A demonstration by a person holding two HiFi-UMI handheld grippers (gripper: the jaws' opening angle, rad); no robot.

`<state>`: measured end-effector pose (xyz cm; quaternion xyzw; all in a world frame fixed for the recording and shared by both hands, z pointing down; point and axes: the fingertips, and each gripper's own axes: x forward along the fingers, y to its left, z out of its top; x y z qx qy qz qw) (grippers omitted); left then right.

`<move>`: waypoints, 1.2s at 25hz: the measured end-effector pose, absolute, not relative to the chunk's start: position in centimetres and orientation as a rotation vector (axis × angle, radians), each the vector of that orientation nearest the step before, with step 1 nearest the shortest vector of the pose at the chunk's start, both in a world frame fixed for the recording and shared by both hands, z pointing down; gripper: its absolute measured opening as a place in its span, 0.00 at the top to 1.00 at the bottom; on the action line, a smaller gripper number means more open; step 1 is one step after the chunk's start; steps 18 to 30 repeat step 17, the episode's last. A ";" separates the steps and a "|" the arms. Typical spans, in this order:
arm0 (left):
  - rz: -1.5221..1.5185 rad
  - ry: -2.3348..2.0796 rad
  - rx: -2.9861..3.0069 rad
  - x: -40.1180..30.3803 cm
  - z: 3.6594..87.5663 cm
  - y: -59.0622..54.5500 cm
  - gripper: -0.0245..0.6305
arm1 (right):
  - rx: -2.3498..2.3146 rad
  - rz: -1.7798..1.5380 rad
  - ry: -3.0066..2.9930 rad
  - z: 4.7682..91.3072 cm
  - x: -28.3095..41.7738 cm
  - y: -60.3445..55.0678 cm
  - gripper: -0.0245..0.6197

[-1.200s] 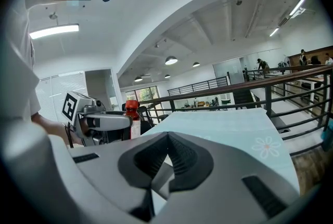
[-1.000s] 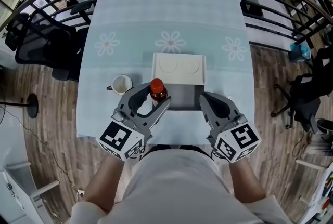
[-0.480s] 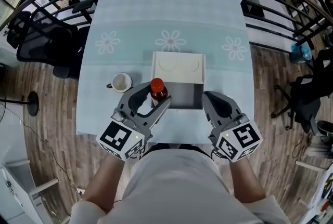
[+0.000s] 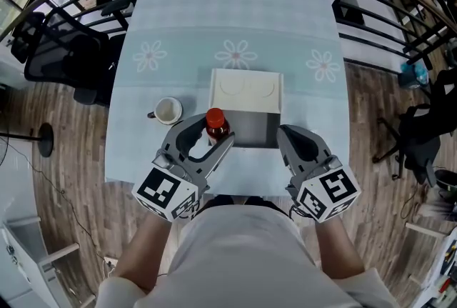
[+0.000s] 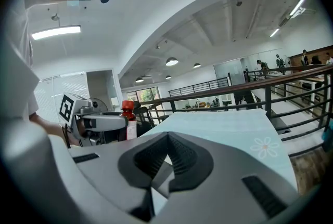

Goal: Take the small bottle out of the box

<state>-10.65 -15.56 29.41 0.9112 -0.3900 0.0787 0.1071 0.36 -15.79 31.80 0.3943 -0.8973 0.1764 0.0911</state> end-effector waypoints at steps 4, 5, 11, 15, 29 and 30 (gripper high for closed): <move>0.228 -1.153 2.676 -10.8 29.3 -15.5 0.61 | 1.167 0.526 -2.665 31.7 0.2 -15.7 0.93; 0.227 -1.154 2.675 -10.8 29.3 -15.5 0.61 | 1.167 0.528 -2.664 31.7 0.2 -15.7 0.93; 0.225 -1.153 2.672 -10.9 29.3 -15.4 0.61 | 1.160 0.526 -2.664 31.7 0.0 -15.5 0.93; 0.227 -1.153 2.669 -10.9 29.5 -15.5 0.61 | 1.161 0.529 -2.665 31.7 0.1 -15.5 0.93; 0.226 -1.153 2.666 -10.9 29.7 -15.5 0.61 | 1.161 0.530 -2.665 31.8 0.1 -15.5 0.93; 0.226 -1.153 2.666 -10.9 29.7 -15.5 0.61 | 1.161 0.530 -2.665 31.8 0.1 -15.5 0.93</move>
